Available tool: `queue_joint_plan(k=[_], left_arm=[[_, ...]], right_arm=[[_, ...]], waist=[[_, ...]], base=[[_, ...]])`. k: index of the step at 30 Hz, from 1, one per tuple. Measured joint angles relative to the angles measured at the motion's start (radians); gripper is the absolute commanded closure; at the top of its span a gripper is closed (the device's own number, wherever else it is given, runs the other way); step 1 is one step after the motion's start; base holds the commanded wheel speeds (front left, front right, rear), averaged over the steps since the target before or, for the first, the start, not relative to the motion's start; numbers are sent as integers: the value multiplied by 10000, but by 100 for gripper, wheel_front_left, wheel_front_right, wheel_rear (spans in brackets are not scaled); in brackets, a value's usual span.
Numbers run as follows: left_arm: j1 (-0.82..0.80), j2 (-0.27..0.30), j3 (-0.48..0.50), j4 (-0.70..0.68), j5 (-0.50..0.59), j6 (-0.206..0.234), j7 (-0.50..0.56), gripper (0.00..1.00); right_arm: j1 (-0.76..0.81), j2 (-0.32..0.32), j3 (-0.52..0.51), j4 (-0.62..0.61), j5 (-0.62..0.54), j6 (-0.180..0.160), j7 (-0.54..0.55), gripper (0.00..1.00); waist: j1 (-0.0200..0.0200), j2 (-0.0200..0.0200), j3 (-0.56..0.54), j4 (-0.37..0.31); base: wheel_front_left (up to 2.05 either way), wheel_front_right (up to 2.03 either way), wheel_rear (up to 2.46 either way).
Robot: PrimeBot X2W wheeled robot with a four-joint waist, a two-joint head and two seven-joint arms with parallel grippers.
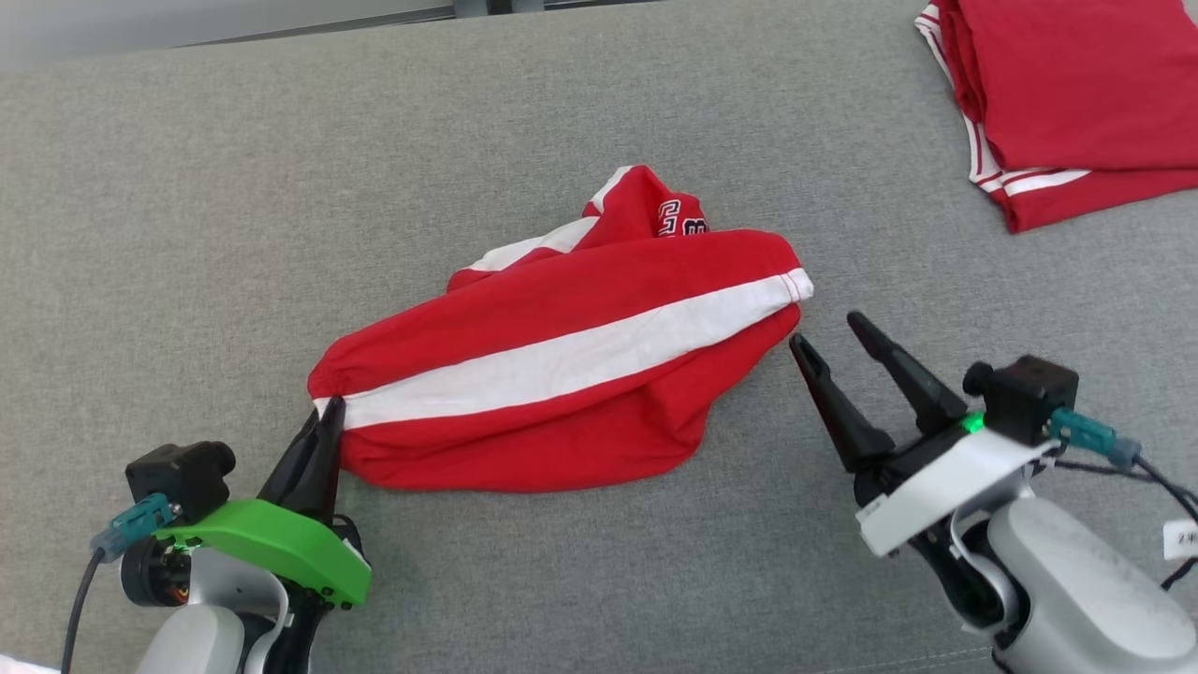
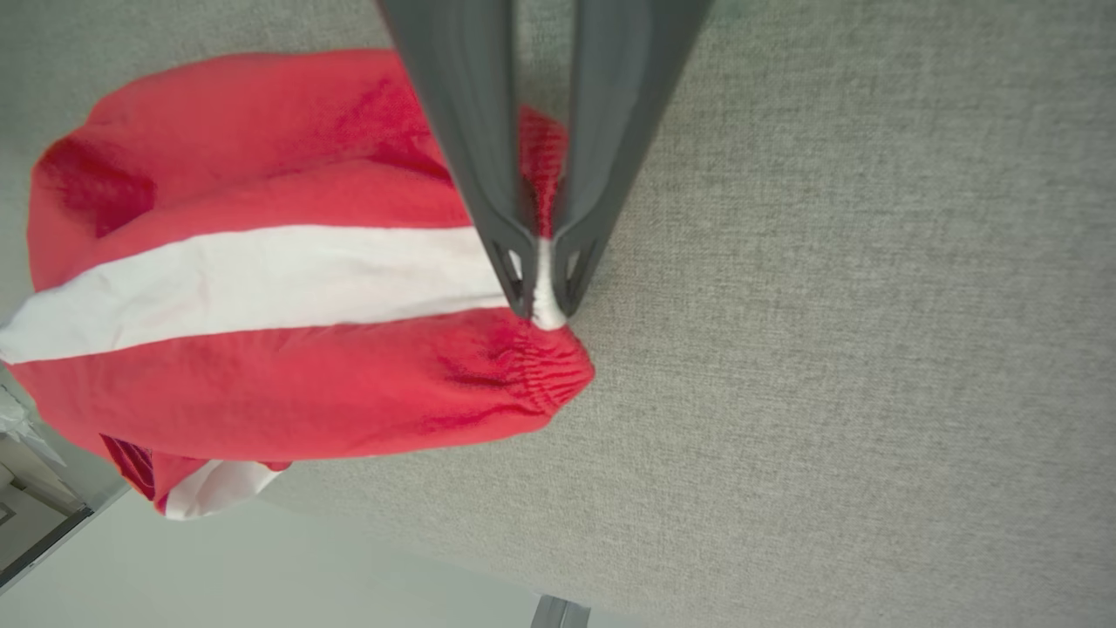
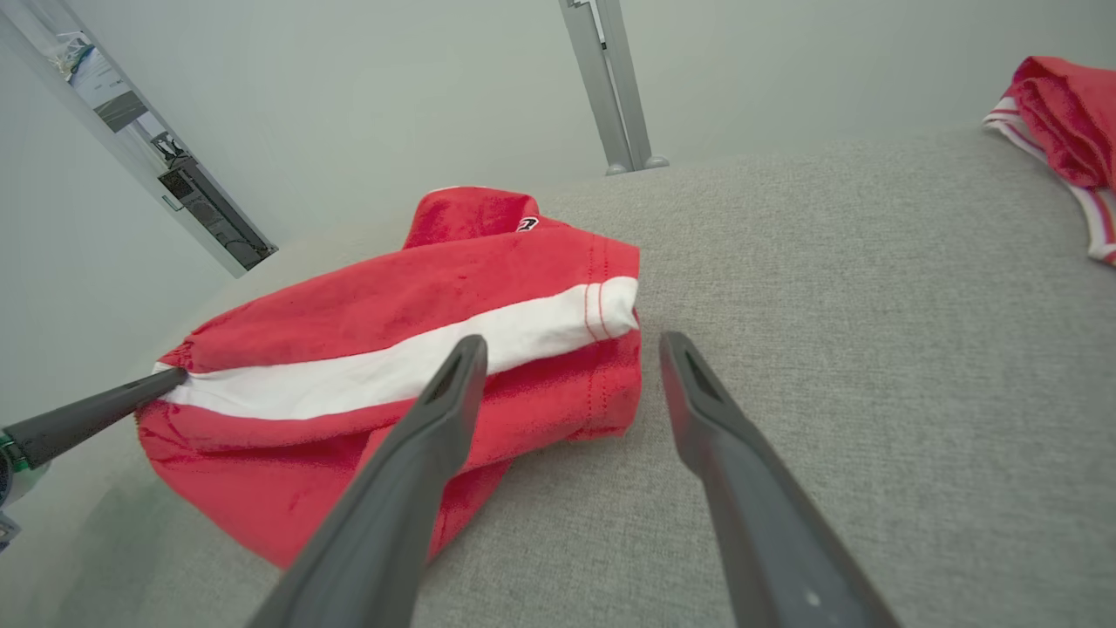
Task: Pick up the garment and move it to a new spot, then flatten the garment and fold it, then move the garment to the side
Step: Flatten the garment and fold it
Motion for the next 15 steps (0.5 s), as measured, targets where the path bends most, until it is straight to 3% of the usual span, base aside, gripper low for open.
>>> queue_joint_plan(k=[3,15], left_arm=[[-187,-111,-84,305,17,-46,-111,100],[-632,-265,-397,849,50,-230,-244,100]], right_arm=[[-578,-272,286,205,-33,-2,0,0],[-1147,-127,428,1108,-326,-2,0,0]], waist=[[0,0,47,101],[0,0,91,401]], base=[[0,0,0],[0,0,0]])
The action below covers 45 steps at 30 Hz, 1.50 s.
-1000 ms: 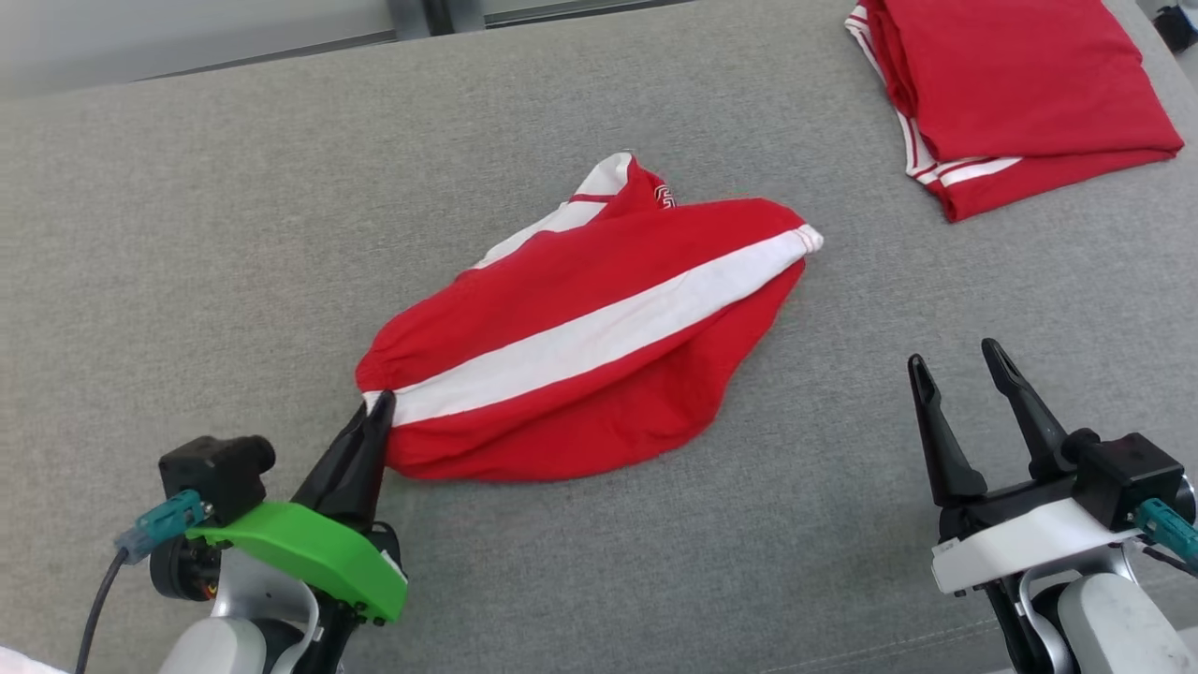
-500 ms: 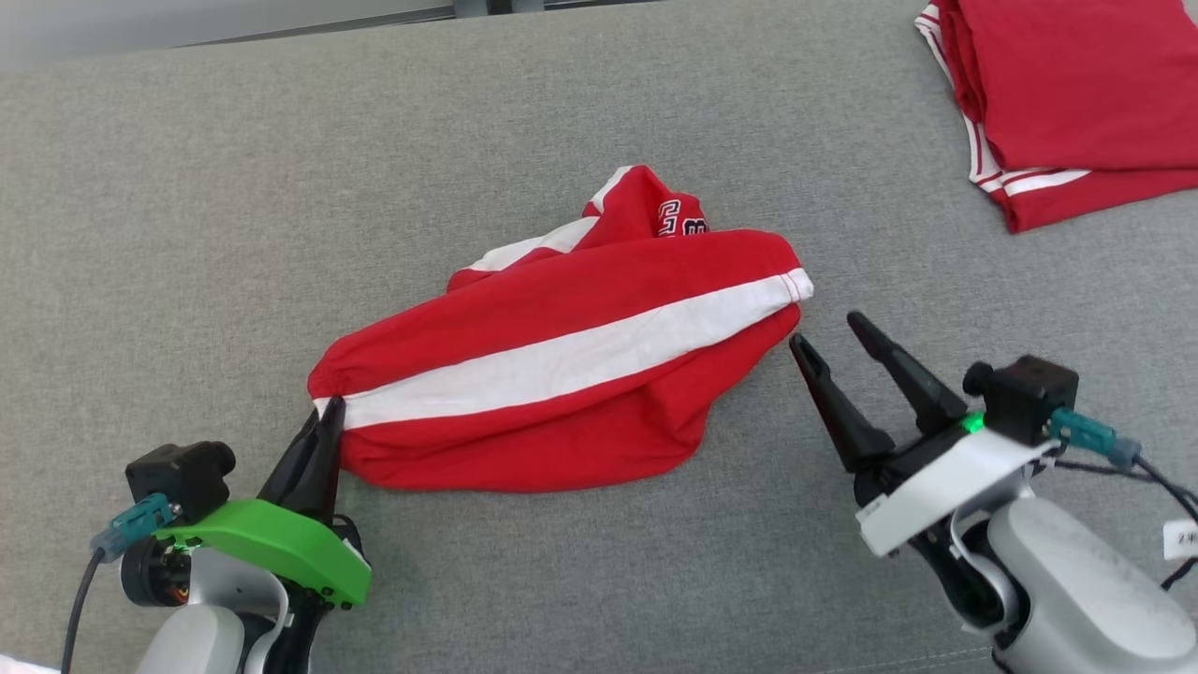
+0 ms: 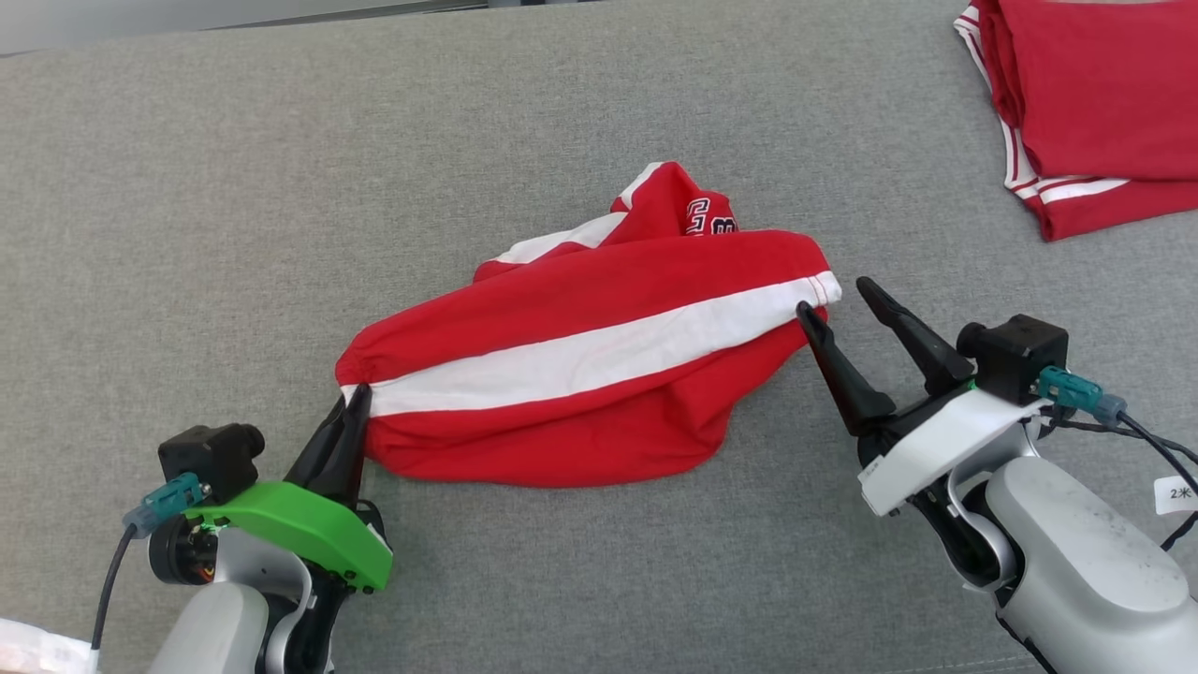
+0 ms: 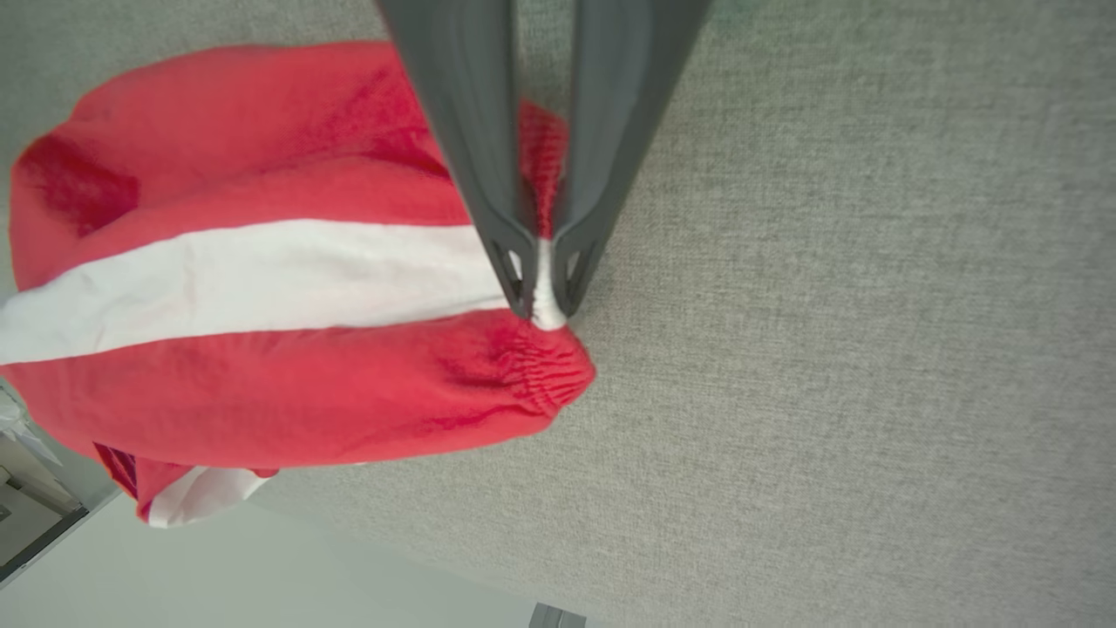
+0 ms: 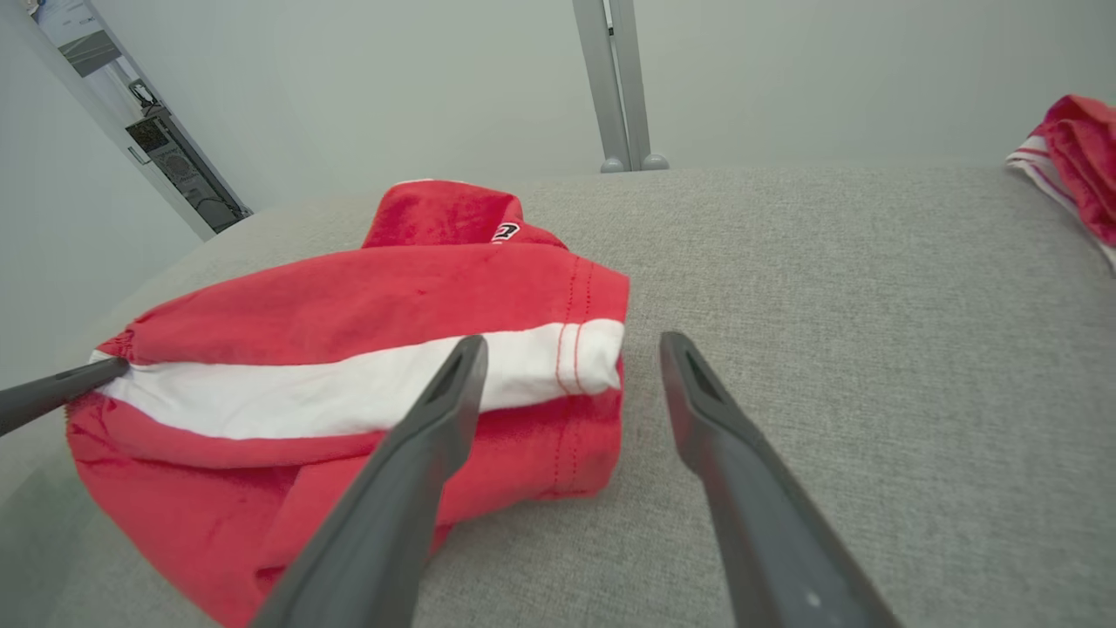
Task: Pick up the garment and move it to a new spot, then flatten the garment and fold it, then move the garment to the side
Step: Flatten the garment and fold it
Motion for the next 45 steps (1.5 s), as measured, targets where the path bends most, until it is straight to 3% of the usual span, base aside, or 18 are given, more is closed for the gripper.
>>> queue_joint_plan(k=[6,9,10,11,12,13,20,27,32,36,41,45], left_arm=[[-135,0,-98,52,27,-61,-2,100],[-181,-15,-167,94,56,-65,-2,100],[-203,-25,-180,105,56,-65,-2,100],[-223,-35,-199,121,56,-67,-4,100],[-230,-42,-213,132,56,-69,-13,100],[-231,-44,-217,144,56,-73,-15,100],[-419,19,-251,50,52,-153,-56,100],[-1734,215,-357,-1331,-232,-368,865,100],[-4211,345,-761,-2017,-374,-556,2265,100],[-6825,201,-1137,-1812,-190,-658,2872,100],[-9873,-190,-1503,-585,188,-692,2640,100],[-12034,-543,-1887,477,596,-734,1557,100]], right_arm=[[-82,38,86,219,324,2,0,0],[-184,38,207,205,608,0,0,29],[-214,38,234,190,721,2,0,51],[-242,36,297,159,821,0,0,61],[-254,25,368,140,869,2,0,87],[-262,6,430,128,915,0,0,100],[-392,-240,424,-318,1392,0,0,100],[-1102,-867,-803,-1229,1609,0,0,100],[-2633,-1626,-1141,-1461,1478,0,0,100],[-4424,-2219,-1076,-1221,1379,2,0,100],[-6845,-2755,-825,-685,1085,2,0,100],[-8583,-3064,-867,-439,614,2,0,100]], waist=[[0,0,51,127],[0,0,88,156],[0,0,92,161],[0,0,91,161],[0,0,90,158],[0,0,90,153],[0,0,59,70],[0,0,242,-41],[0,0,563,-138],[0,0,961,-250],[1,0,1604,-409],[1,0,2192,-535]], base=[[0,0,0],[0,0,0],[0,0,0],[0,0,0],[0,0,0],[0,0,0],[0,0,0],[0,0,0],[0,0,0],[0,0,0],[0,0,0],[0,0,0]])
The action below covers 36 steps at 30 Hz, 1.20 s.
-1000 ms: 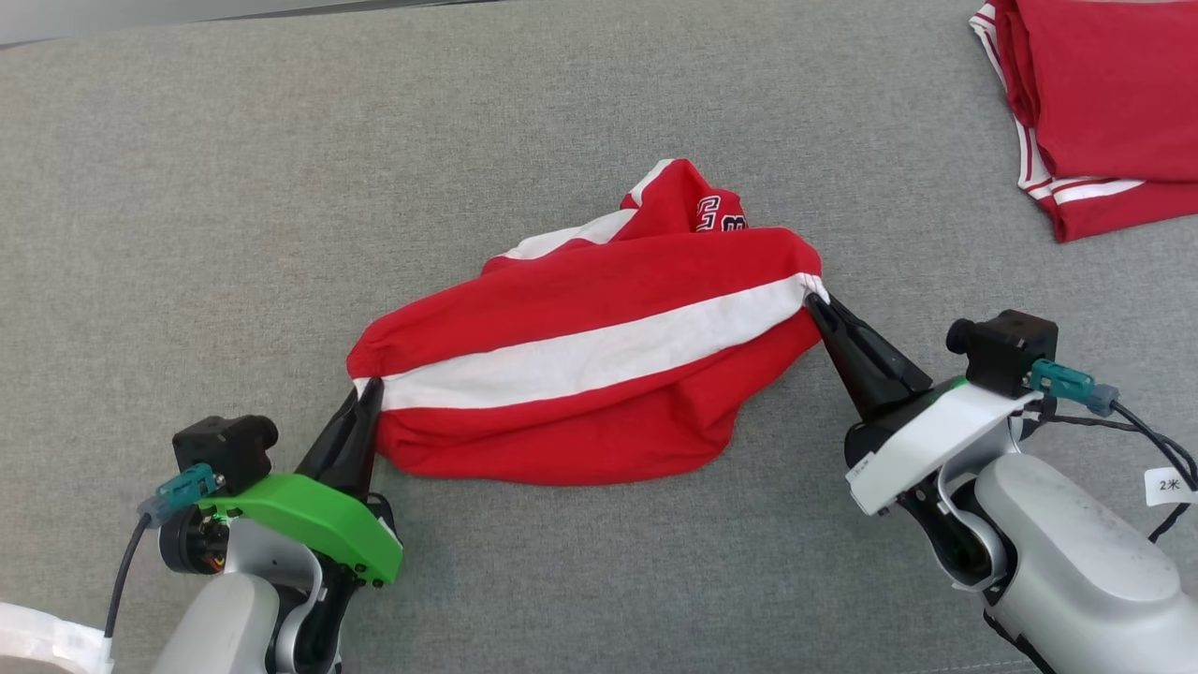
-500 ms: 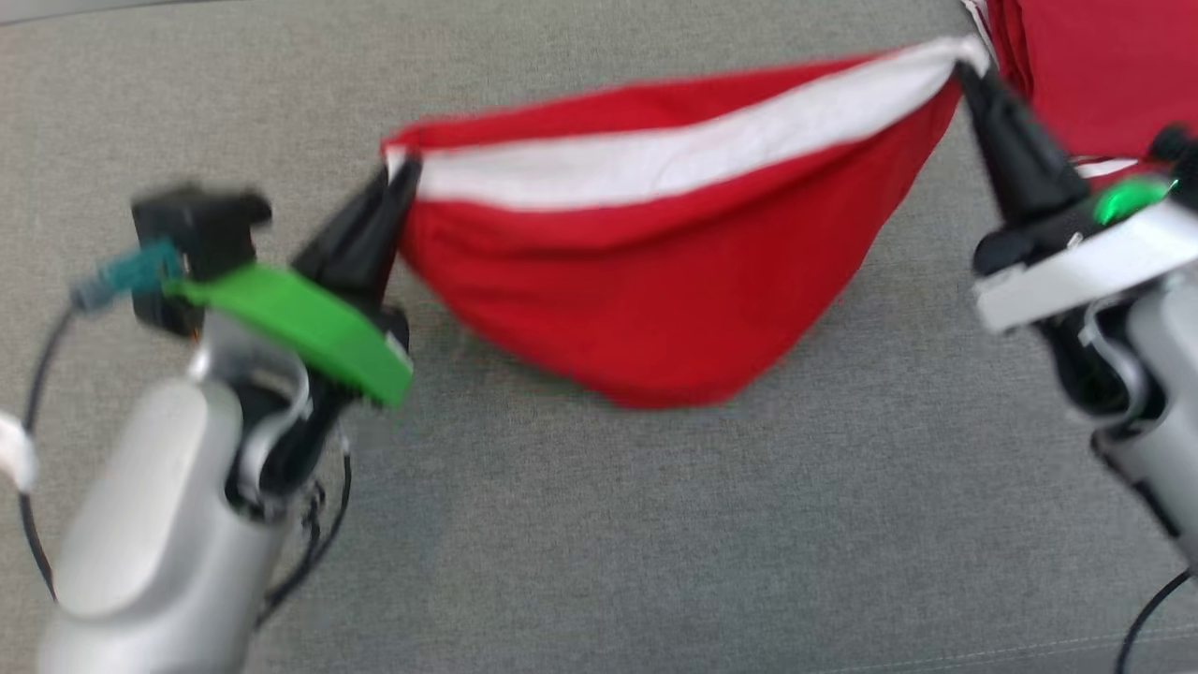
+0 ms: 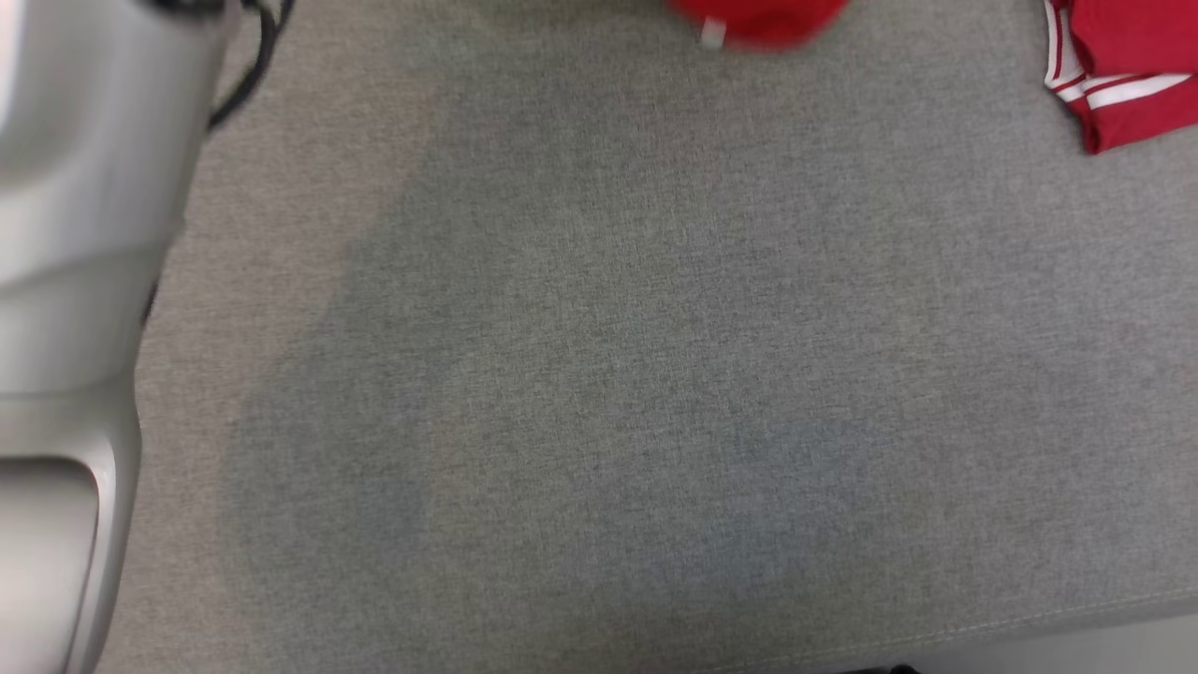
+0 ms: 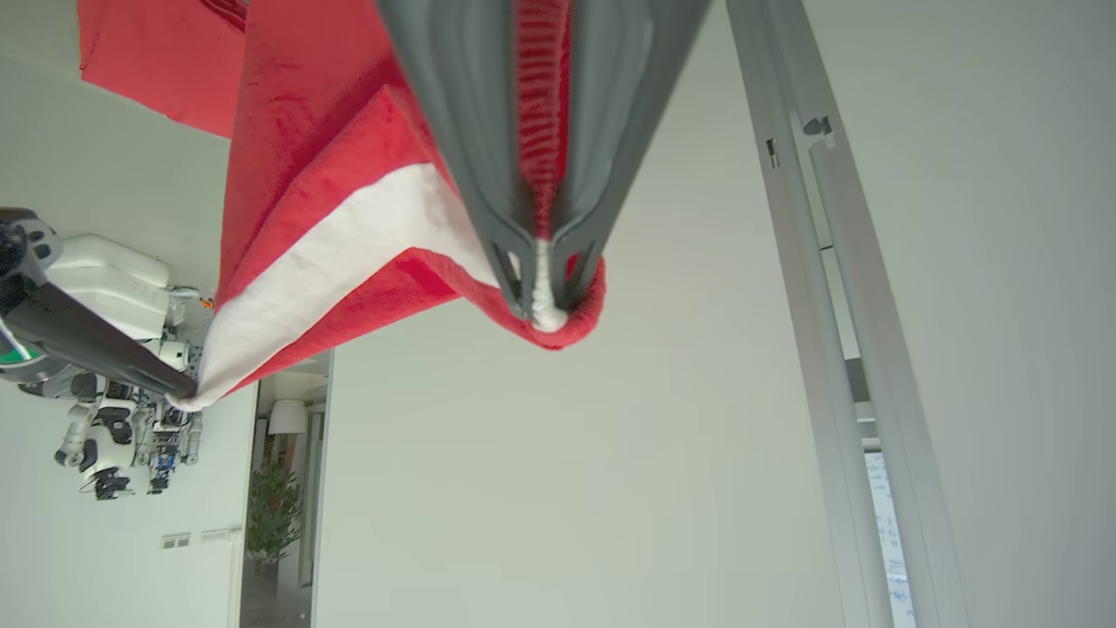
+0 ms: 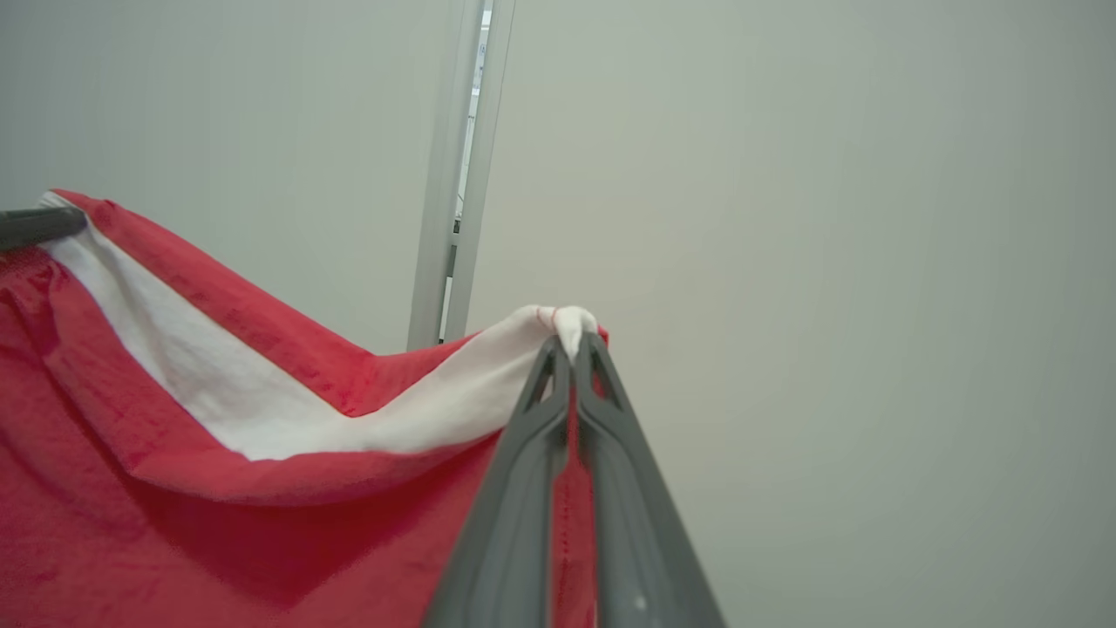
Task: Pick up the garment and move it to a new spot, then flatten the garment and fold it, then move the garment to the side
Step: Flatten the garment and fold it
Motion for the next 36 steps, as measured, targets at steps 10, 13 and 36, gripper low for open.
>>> queue_joint_plan(k=[10,13,36], left_arm=[[-291,288,-1843,748,-1507,-17,-2823,100],[1174,882,-2569,537,-2199,-17,-3221,100],[10658,3942,-4000,-3488,-4571,291,-3847,100]], right_arm=[[5,-339,-499,-984,-433,0,0,100],[1478,-453,-391,-1327,-322,0,0,100],[11789,-1749,-934,-3501,4445,2,886,100]], waist=[[0,0,1189,-100],[0,0,1234,-3],[-2,0,-1409,189]], base=[[0,0,0],[0,0,0],[0,0,0]])
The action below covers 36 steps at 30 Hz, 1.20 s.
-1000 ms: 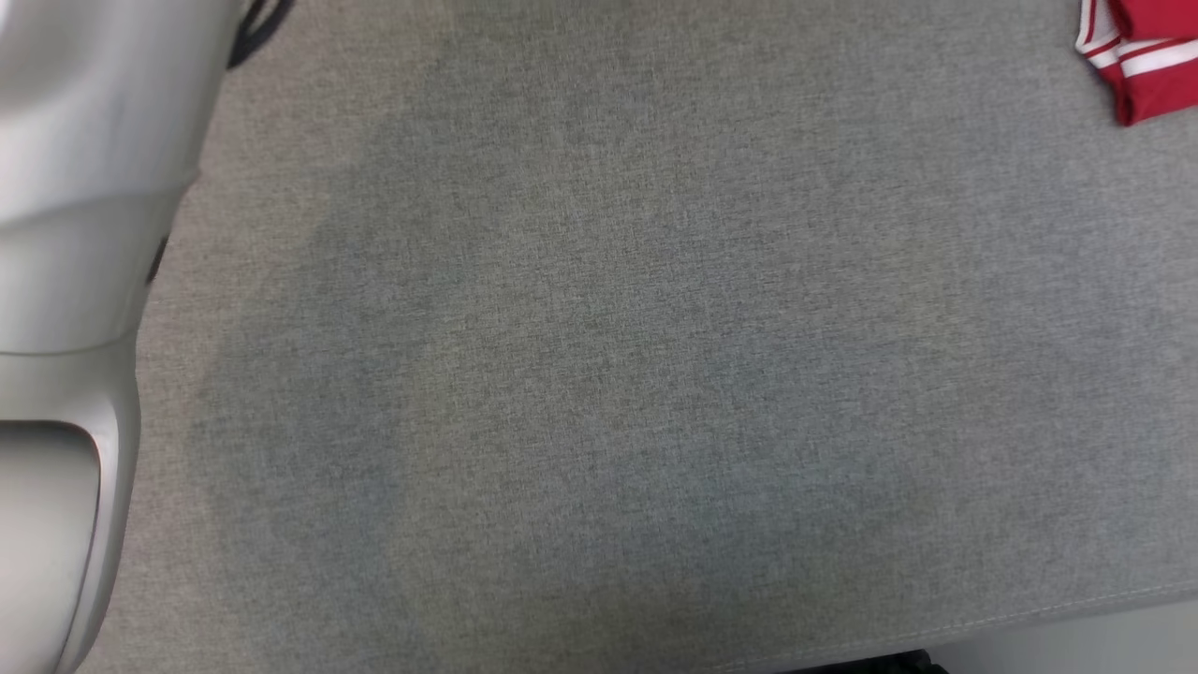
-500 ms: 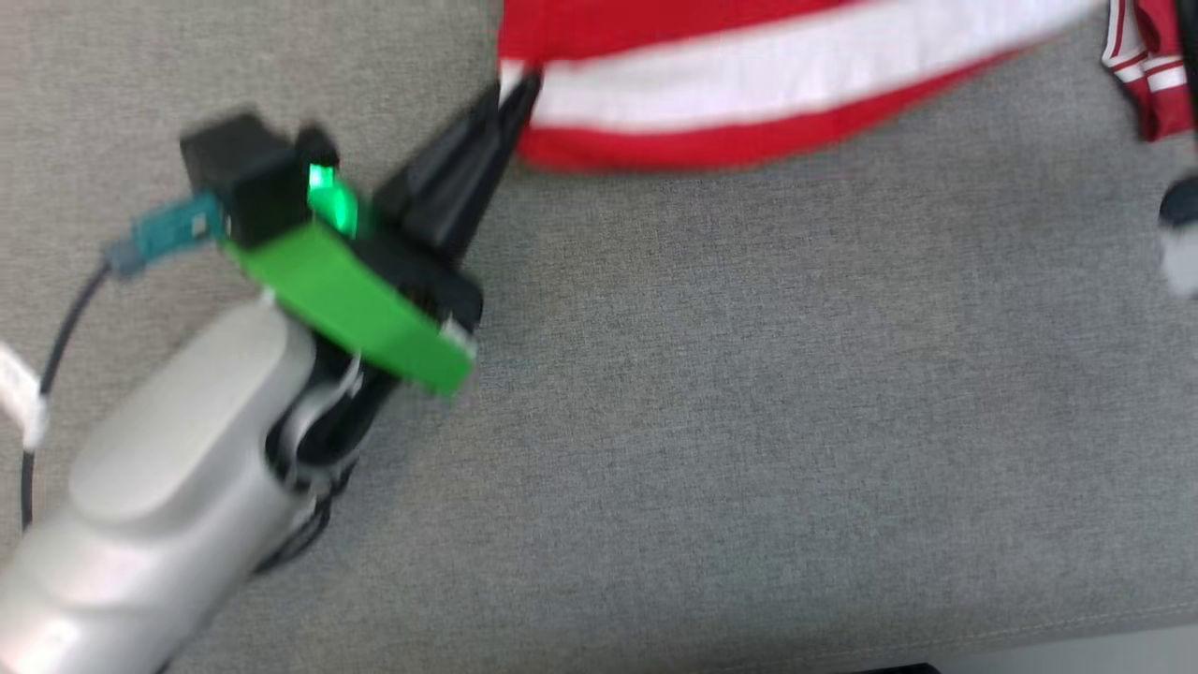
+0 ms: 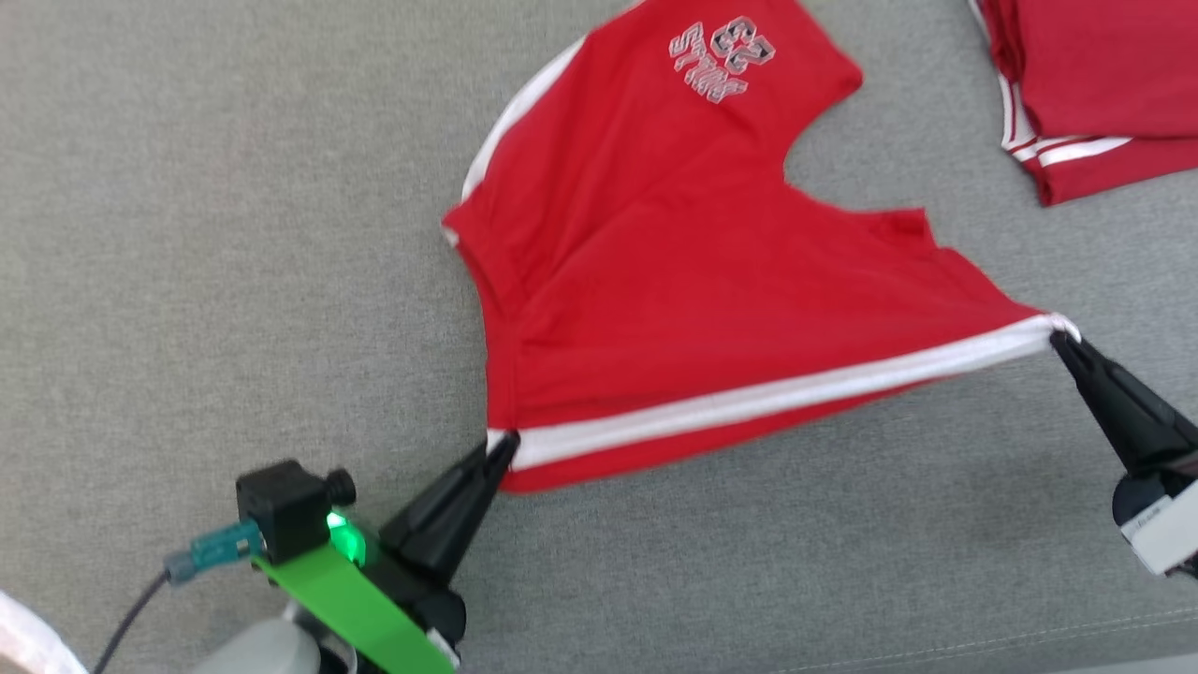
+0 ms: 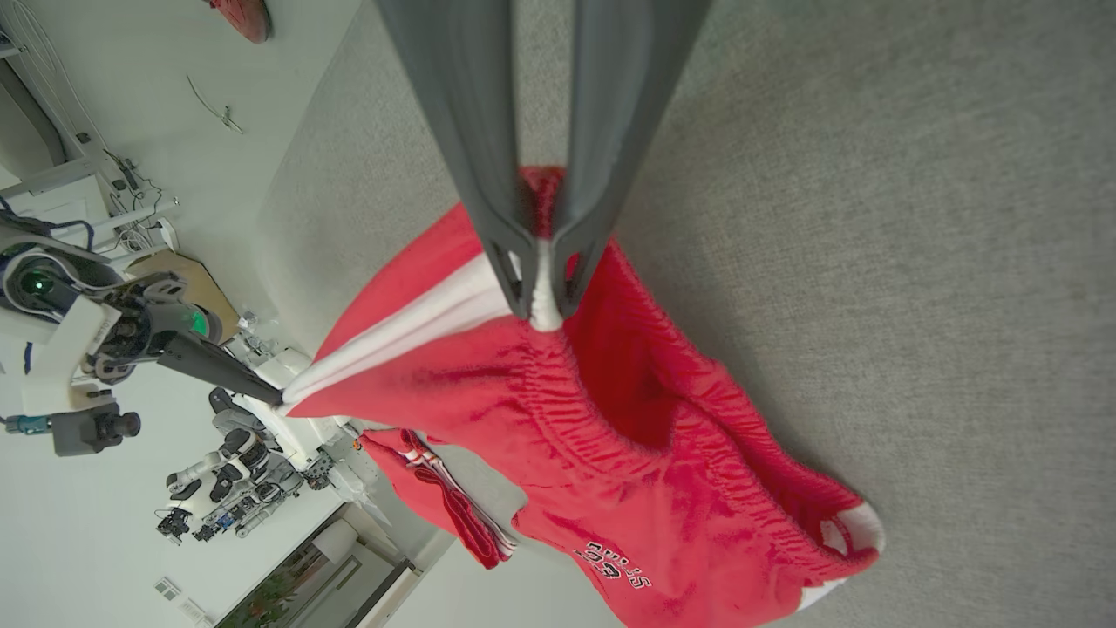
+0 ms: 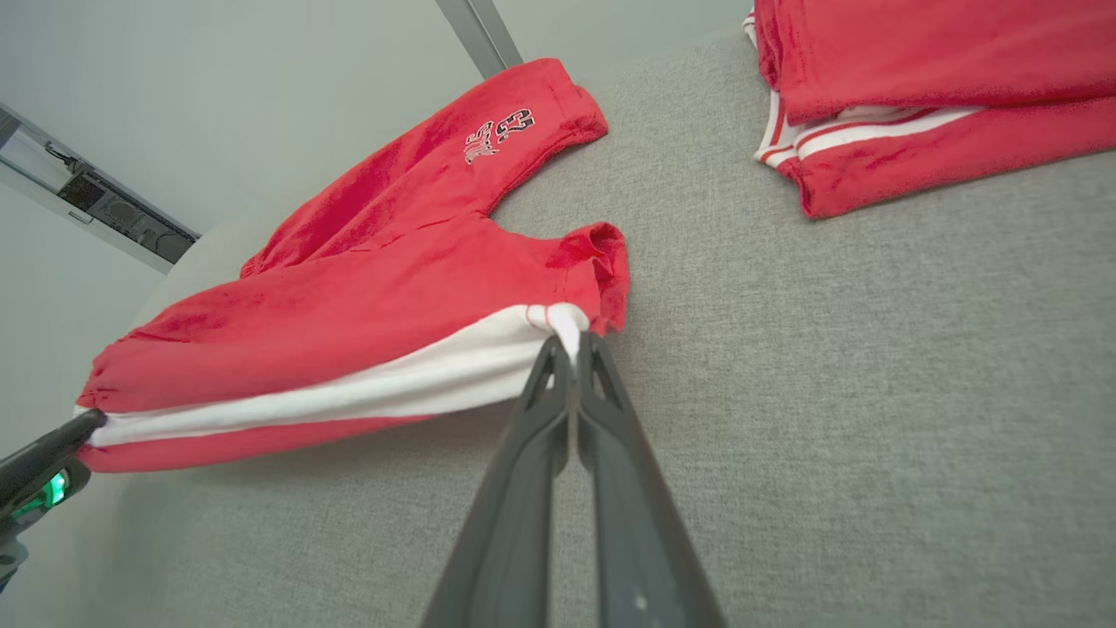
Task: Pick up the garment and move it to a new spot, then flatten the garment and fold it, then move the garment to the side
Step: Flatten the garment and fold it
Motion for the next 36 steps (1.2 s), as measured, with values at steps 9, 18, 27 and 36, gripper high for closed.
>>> queue_joint_plan(k=[9,18,27,36], left_arm=[[1314,594,-577,-1185,42,385,318,100],[1558,422,-73,-1649,-1407,318,382,100],[34,-669,554,-815,-3682,-169,1354,100],[-1512,-1645,1177,646,-4429,-249,1519,100]], right_arm=[[1790,-454,-918,-917,107,2,466,100],[2017,-362,-1829,-1475,-128,0,1632,100],[-1569,-222,-1469,-694,25,0,4023,100],[-5043,334,-384,999,88,-4,5306,100]], waist=[[-1,0,-1121,51],[0,0,-1420,554],[0,0,-659,1073],[0,0,350,1647]], base=[[0,0,0],[0,0,0],[0,0,0],[0,0,0]])
